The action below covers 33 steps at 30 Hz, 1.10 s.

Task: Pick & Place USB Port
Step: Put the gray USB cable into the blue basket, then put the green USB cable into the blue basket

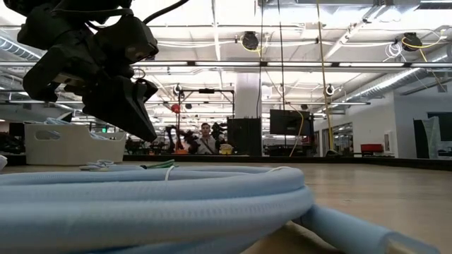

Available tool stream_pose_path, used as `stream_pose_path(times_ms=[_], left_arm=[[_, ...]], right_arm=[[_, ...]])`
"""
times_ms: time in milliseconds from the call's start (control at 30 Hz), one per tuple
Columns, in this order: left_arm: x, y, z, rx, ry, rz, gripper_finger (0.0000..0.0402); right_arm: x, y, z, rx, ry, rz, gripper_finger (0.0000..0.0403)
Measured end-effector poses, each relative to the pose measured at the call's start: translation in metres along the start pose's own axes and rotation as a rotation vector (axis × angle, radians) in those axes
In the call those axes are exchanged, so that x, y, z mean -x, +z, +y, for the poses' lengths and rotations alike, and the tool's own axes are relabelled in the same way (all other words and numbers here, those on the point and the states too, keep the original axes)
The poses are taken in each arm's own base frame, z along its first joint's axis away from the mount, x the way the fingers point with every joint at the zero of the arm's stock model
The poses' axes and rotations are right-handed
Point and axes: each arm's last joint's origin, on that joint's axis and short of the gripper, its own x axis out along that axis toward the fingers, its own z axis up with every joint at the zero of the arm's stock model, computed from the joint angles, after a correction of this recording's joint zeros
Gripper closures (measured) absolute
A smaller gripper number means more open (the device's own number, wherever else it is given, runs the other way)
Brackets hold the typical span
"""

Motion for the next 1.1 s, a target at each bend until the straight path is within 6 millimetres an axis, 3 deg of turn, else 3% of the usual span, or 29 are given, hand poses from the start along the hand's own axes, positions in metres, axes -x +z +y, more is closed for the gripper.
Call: stream_pose_path(times_ms=[300,467,600,767,933,1100], left_arm=[[0.0,0.0,0.0,0.001,-0.001,0.001,0.0384],[0.0,0.0,0.0,-0.001,-0.001,0.0,0.0398],[0.0,0.001,0.0,0.002,-0.001,-0.012,0.0387],[0.0,0.003,0.0,0.017,-0.003,-0.028,0.0379],[0.003,-0.005,0.006,0.137,-0.008,0.06,0.0388],[0.006,-0.014,0.018,0.258,-0.022,0.182,0.0383]], right_arm=[[0.0,0.004,-0.004,-0.002,-0.039,-0.038,0.0338],[0.003,0.008,-0.005,-0.007,-0.041,-0.042,0.0316],[0.014,0.024,-0.009,-0.026,0.009,-0.13,0.0303],[0.038,0.053,-0.004,-0.026,0.294,-0.361,0.0294],[0.056,0.081,0.017,0.056,0.511,-0.517,0.0297],[0.068,0.109,0.046,0.175,0.601,-0.725,0.03]])
